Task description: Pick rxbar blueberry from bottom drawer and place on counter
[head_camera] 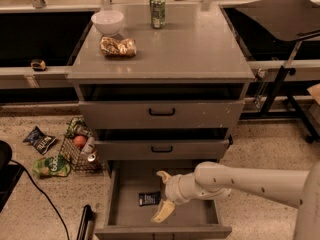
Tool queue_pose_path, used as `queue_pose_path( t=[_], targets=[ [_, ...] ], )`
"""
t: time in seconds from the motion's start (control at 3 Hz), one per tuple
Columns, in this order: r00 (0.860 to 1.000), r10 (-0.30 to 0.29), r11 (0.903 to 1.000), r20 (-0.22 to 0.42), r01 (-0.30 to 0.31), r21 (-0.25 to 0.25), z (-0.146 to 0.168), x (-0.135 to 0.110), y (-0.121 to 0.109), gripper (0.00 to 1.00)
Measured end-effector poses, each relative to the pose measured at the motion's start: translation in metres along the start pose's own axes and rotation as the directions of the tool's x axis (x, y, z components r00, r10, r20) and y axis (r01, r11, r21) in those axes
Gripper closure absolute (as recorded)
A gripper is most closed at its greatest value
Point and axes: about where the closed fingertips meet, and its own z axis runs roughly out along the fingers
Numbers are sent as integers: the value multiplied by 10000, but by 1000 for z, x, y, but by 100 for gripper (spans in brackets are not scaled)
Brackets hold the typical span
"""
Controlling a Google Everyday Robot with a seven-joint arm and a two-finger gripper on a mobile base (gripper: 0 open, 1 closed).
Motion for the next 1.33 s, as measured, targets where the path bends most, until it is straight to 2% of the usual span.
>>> queue_pose_path(
  t=[0.33, 0.67, 1.0, 1.33],
  targets=[
    [9981, 451, 9989, 420, -445, -140, 52, 30, 3, 0],
    [9905, 1008, 9946, 932, -979, -354, 104, 56, 6, 0],
    [9906, 1001, 9946, 930, -972, -353, 104, 56, 6, 0],
    [9939, 885, 9956, 656, -863, -358, 113, 74, -3, 0]
  ],
)
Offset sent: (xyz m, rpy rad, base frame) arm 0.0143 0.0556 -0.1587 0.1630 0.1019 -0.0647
